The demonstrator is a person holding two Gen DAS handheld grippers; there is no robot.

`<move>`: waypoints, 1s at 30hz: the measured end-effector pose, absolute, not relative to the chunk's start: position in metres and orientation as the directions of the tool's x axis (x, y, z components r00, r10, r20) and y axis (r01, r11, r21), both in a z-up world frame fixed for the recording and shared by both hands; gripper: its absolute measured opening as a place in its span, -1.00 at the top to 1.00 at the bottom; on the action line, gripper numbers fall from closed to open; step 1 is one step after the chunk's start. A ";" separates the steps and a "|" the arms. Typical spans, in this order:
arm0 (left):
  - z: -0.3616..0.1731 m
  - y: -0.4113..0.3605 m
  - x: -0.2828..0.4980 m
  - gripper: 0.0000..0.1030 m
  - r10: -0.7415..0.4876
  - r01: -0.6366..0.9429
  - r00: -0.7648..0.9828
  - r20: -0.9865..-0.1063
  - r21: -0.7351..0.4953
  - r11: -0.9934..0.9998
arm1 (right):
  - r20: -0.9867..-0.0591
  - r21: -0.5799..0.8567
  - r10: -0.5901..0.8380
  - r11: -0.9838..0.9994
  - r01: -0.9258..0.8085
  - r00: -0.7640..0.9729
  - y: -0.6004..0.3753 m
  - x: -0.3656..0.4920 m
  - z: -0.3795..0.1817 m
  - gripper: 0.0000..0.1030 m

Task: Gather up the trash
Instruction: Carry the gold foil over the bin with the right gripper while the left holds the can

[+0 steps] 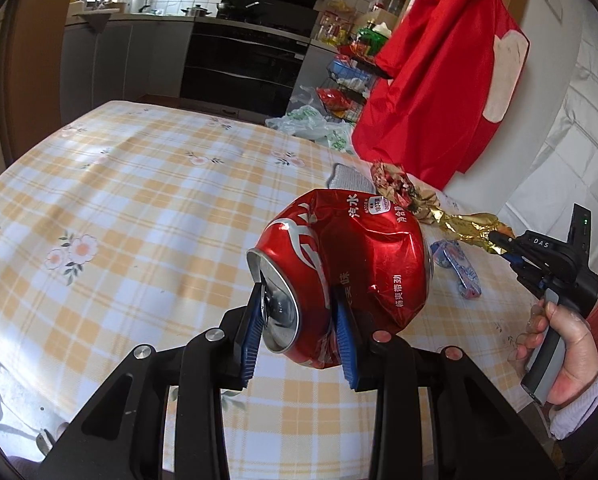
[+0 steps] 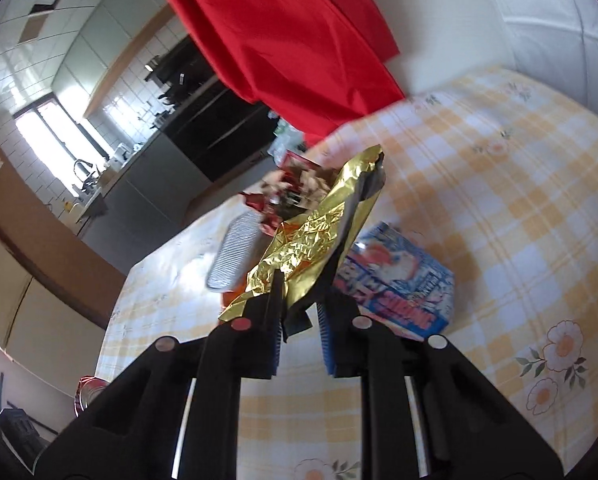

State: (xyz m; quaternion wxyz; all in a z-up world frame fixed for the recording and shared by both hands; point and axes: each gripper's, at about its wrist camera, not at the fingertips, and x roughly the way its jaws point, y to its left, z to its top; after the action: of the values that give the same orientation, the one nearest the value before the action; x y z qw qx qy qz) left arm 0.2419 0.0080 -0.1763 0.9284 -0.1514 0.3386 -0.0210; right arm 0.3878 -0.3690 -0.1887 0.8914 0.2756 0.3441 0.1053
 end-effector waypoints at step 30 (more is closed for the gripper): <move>-0.095 0.052 0.092 0.37 -0.065 -0.084 0.867 -0.493 -0.273 0.958 | -0.323 0.323 0.456 0.877 -0.356 0.830 -0.303 0.145 -0.045 0.63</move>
State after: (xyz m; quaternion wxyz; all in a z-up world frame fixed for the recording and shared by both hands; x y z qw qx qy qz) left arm 0.0919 0.0521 -0.0949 0.9554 -0.1444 0.2574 0.0049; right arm 0.1454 -0.3027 -0.0450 0.9482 0.1254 0.1984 0.2140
